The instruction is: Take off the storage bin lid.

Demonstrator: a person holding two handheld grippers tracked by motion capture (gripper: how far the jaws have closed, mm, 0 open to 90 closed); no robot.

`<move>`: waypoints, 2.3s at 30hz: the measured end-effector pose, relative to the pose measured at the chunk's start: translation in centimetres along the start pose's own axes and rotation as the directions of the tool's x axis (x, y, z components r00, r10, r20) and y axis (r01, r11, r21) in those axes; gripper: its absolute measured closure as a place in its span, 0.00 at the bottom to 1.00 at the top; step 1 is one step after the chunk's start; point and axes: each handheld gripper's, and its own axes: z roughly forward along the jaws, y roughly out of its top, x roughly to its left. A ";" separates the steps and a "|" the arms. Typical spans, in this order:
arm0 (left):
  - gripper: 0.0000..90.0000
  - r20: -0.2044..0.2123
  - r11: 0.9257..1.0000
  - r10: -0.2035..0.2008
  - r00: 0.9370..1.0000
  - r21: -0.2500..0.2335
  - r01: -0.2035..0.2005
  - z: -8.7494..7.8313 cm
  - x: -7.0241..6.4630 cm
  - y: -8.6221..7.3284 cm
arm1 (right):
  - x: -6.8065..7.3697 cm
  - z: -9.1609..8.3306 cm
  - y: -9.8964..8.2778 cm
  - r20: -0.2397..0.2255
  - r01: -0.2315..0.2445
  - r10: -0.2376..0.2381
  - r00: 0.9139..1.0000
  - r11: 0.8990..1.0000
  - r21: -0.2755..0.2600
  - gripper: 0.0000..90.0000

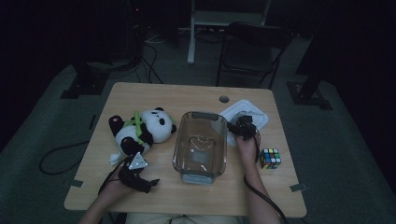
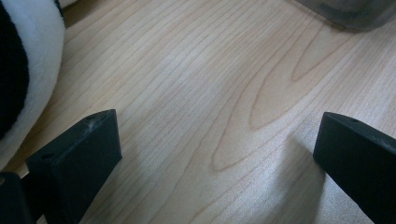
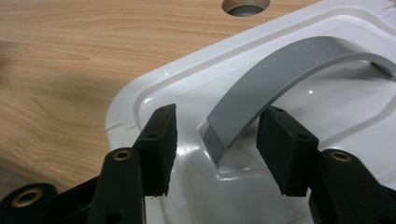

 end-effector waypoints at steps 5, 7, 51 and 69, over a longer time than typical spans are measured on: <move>0.02 0.000 1.000 -0.001 1.000 0.000 0.001 0.0 0.0 0.0 | 0.7 -0.9 -0.2 0.012 0.022 -0.022 1.000 1.000 -0.020 0.38; 0.02 0.000 1.000 -0.001 1.000 0.000 0.001 0.0 0.0 0.0 | 1.2 -1.2 -0.2 0.020 0.036 -0.035 0.999 0.999 -0.027 0.34; 0.02 -0.003 1.000 -0.004 1.000 0.000 0.004 0.0 -0.1 0.0 | 5.1 -10.2 -7.5 -0.081 0.235 -0.236 0.968 0.972 -0.017 0.17; 0.02 -0.003 1.000 -0.003 1.000 -0.002 0.003 -0.1 -0.1 -0.1 | 3.7 -11.8 -10.9 -0.197 0.310 -0.297 0.934 0.950 0.037 0.17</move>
